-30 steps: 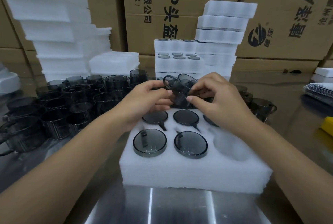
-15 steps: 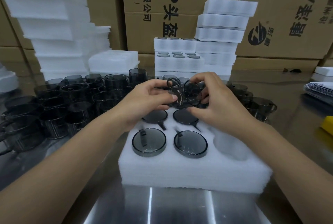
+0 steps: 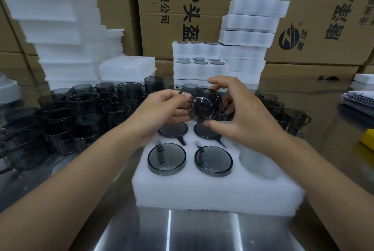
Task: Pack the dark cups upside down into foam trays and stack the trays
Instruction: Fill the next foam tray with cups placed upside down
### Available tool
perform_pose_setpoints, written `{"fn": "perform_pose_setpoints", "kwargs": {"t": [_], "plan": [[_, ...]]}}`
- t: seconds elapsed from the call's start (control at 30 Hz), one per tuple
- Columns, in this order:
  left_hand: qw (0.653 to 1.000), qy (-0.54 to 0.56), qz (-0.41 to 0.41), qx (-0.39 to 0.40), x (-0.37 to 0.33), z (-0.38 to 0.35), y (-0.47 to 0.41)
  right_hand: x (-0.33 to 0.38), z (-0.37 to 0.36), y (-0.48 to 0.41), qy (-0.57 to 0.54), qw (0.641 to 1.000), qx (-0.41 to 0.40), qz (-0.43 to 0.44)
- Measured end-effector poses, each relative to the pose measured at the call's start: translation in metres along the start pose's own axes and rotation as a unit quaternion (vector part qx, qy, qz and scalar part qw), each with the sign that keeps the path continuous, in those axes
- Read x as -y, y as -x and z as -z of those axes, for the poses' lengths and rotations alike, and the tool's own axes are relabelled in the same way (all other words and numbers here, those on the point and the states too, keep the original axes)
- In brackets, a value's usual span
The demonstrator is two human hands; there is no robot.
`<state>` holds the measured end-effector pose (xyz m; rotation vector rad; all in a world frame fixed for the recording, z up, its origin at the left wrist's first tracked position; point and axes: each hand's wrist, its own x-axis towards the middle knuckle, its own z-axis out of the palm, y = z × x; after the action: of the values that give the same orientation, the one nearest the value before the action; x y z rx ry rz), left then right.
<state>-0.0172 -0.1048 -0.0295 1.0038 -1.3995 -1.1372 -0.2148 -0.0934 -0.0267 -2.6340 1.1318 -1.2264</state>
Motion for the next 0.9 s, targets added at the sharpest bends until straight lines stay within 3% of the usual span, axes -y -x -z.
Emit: {"fn": "perform_pose_setpoints", "kwargs": {"t": [0.2, 0.63, 0.9], "plan": [[1.0, 0.008, 0.002, 0.009, -0.002, -0.001, 0.002, 0.003, 0.001, 0.002, 0.0, 1.0, -0.018, -0.001], [1.0, -0.012, 0.01, 0.0, -0.004, 0.0, 0.004, 0.006, 0.003, -0.002, -0.169, 0.981, -0.027, -0.091], [0.996, -0.043, -0.072, -0.014, -0.018, -0.014, 0.018, 0.007, 0.027, -0.006, -0.235, 0.966, 0.053, -0.099]]}}
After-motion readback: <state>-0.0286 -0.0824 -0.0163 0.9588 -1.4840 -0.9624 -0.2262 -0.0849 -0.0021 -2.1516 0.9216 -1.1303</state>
